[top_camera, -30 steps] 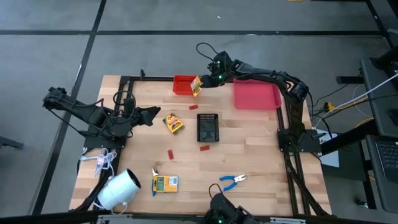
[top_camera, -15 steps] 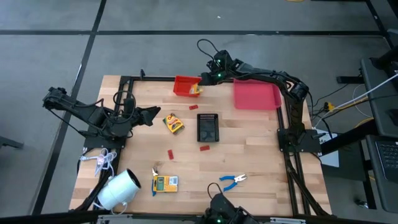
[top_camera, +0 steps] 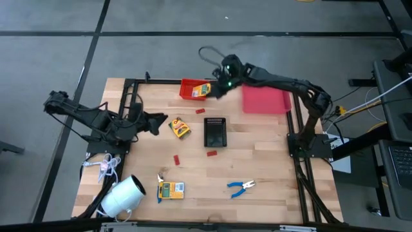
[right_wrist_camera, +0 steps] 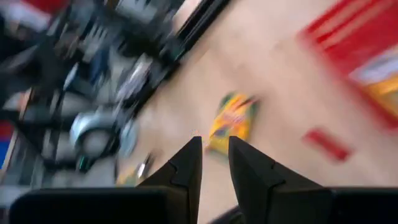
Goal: Pick & Place School Supplies
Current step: Put the yellow crayon box into the red bin
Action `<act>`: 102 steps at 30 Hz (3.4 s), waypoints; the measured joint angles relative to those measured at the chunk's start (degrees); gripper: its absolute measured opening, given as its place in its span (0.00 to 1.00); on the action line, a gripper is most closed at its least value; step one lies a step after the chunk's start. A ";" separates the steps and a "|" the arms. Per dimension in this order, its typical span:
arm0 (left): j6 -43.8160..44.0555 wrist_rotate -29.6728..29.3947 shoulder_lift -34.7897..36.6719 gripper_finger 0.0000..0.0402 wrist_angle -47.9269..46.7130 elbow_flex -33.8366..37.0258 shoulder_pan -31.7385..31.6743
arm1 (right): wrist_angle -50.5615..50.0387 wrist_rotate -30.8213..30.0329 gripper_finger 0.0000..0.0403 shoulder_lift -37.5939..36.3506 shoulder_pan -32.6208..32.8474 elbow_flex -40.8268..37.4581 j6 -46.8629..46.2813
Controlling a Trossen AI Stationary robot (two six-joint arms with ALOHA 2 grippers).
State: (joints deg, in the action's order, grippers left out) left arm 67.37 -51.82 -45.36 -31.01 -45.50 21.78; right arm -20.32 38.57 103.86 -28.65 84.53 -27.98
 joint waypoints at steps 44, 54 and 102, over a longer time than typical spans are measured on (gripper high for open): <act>-24.04 9.99 -56.38 0.26 -0.02 -9.38 -6.98 | -16.65 -22.79 0.21 -21.21 17.76 -0.02 8.68; -24.67 12.86 -56.78 0.22 -0.02 -9.33 -10.29 | -17.77 -24.25 0.21 -22.51 20.62 -0.02 7.64; -17.80 7.22 -38.44 0.01 -8.03 -14.08 -13.08 | -14.78 -25.70 0.21 -23.22 22.71 -0.02 6.98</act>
State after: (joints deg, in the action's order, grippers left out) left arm 49.57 -44.60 -83.80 -39.04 -59.57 8.70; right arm -35.10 12.86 80.64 -5.94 84.51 -20.99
